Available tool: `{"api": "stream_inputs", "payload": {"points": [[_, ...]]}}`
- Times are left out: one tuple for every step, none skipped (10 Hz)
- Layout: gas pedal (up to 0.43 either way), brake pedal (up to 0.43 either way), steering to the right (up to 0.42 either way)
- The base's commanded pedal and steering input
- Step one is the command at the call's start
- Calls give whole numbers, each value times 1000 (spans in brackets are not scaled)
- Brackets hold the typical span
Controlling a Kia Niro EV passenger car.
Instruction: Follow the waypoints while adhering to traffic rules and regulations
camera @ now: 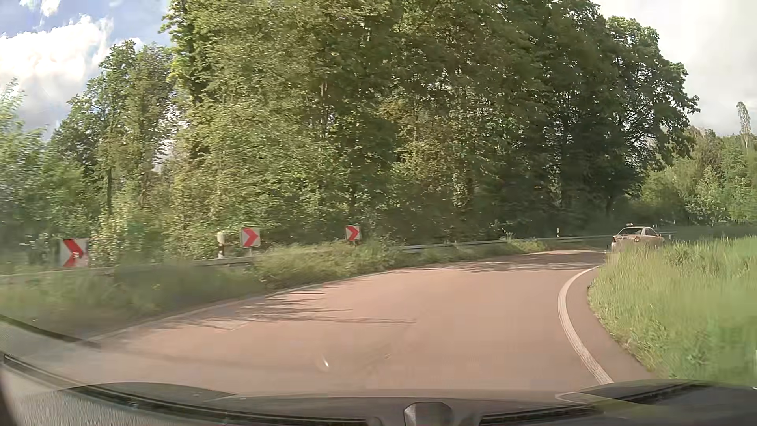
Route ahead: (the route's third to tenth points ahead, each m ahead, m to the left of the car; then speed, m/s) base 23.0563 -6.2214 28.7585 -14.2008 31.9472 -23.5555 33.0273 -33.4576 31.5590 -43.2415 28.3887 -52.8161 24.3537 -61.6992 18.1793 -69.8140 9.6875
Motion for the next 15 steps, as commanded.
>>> {"api": "stream_inputs", "payload": {"points": [[59, 0, 158], [59, 0, 158], [59, 0, 158], [67, 0, 159], [79, 0, 159], [87, 0, 159], [87, 0, 159], [87, 0, 159], [98, 0, 159], [98, 0, 159], [110, 0, 159], [118, 0, 159], [118, 0, 159], [118, 0, 159], [118, 0, 159]]}}
